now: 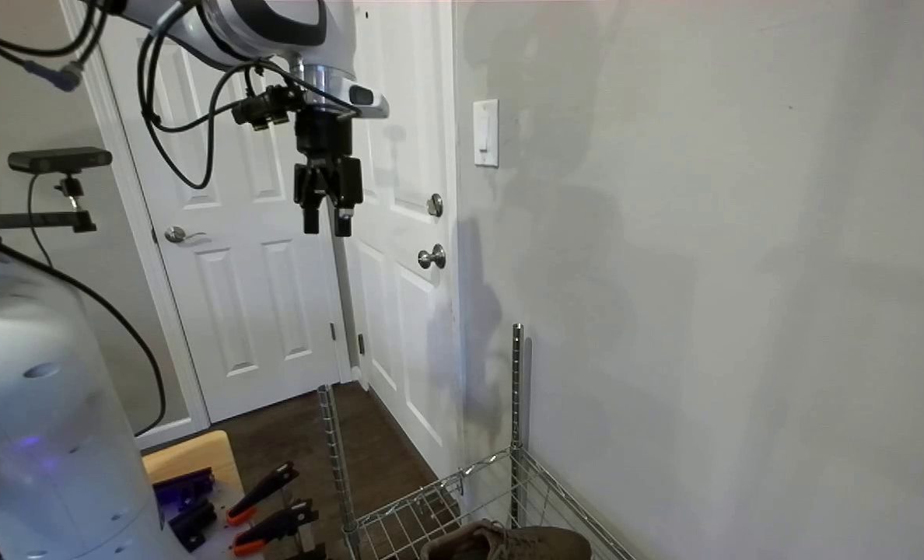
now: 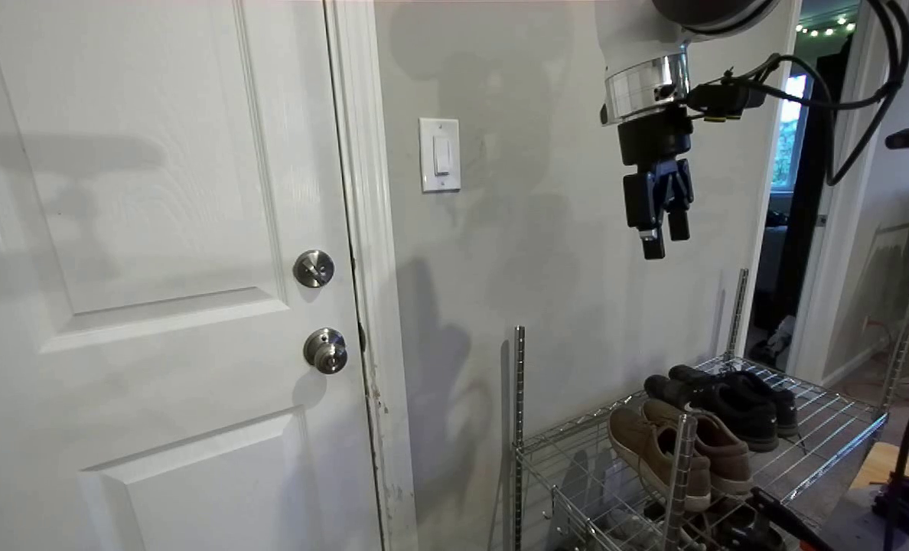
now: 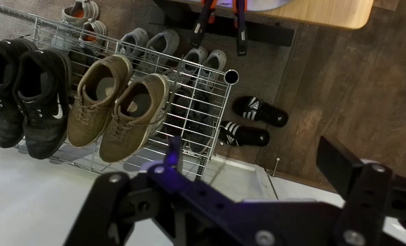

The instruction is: Turn off the light

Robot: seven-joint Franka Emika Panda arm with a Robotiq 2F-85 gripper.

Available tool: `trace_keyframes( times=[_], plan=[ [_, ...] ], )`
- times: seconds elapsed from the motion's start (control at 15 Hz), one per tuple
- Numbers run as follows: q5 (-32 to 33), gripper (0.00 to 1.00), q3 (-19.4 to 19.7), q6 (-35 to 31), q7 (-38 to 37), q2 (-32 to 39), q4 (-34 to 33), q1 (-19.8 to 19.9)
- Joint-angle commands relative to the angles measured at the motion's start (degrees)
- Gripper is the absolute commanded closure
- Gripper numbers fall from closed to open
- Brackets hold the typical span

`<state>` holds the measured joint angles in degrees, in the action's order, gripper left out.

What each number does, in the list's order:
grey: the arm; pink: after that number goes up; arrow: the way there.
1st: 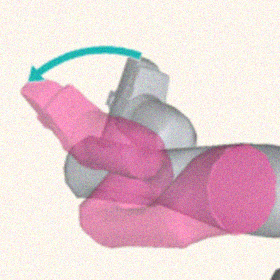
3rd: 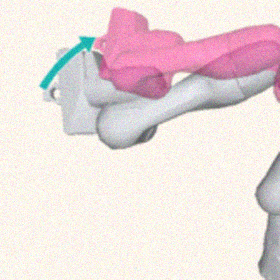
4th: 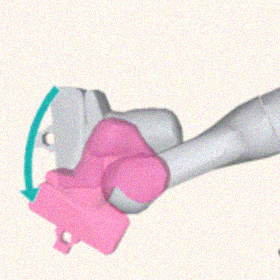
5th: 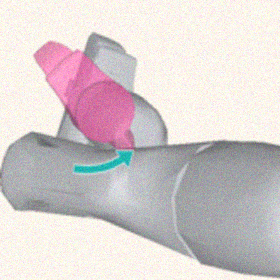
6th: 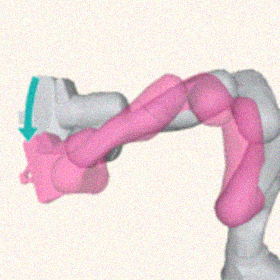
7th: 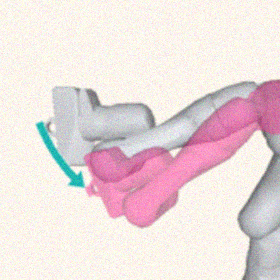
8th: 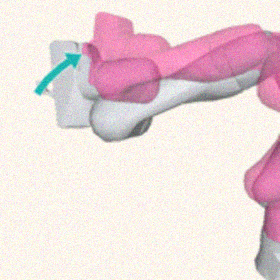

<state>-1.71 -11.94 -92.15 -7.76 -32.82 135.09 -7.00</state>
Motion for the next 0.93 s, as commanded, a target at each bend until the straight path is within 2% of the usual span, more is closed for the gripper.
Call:
trace_keyframes(
  times=[0.0,0.87],
  plan=[
    [0.20,0.00,0.40,0.10,-0.23,0.11,-0.11,-0.52],
    [0.53,0.00,-0.30,-0.20,-0.13,0.78,0.08,-0.98]
  ],
)
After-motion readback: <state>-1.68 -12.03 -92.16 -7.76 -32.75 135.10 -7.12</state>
